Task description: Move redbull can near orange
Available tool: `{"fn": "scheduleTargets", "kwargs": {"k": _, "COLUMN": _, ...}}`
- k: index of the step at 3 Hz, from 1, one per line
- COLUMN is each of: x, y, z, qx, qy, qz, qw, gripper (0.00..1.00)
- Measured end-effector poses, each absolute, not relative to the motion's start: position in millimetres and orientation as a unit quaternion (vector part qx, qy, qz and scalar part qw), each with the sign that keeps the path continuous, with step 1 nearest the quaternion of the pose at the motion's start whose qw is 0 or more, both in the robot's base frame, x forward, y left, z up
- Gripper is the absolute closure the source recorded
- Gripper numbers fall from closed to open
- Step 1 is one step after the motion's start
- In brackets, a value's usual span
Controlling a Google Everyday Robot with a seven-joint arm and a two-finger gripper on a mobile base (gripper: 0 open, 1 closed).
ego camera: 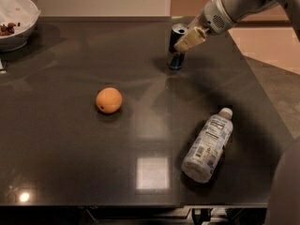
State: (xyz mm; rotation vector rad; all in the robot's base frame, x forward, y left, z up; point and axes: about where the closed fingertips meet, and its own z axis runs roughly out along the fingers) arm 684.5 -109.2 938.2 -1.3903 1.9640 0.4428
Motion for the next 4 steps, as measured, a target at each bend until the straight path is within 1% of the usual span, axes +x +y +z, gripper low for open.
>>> {"fn": "scheduleTargets", "kwargs": {"k": 2, "x": 615.3, "y": -48.1, "z": 938.0, "qx": -0.593, "qy": 0.701, "qz": 0.233, "qw": 0.320, "gripper": 1.00}}
{"fn": "scheduleTargets", "kwargs": {"k": 3, "x": 585.3, "y": -25.7, "z": 935.5, "qx": -0.621, "qy": 0.679, "qz": 0.240, "qw": 0.308, "gripper": 1.00}}
{"fn": "scheduleTargets", "kwargs": {"k": 4, "x": 565.6, "y": -10.4, "z": 931.8, "qx": -0.648, "qy": 0.659, "qz": 0.243, "qw": 0.293, "gripper": 0.82}}
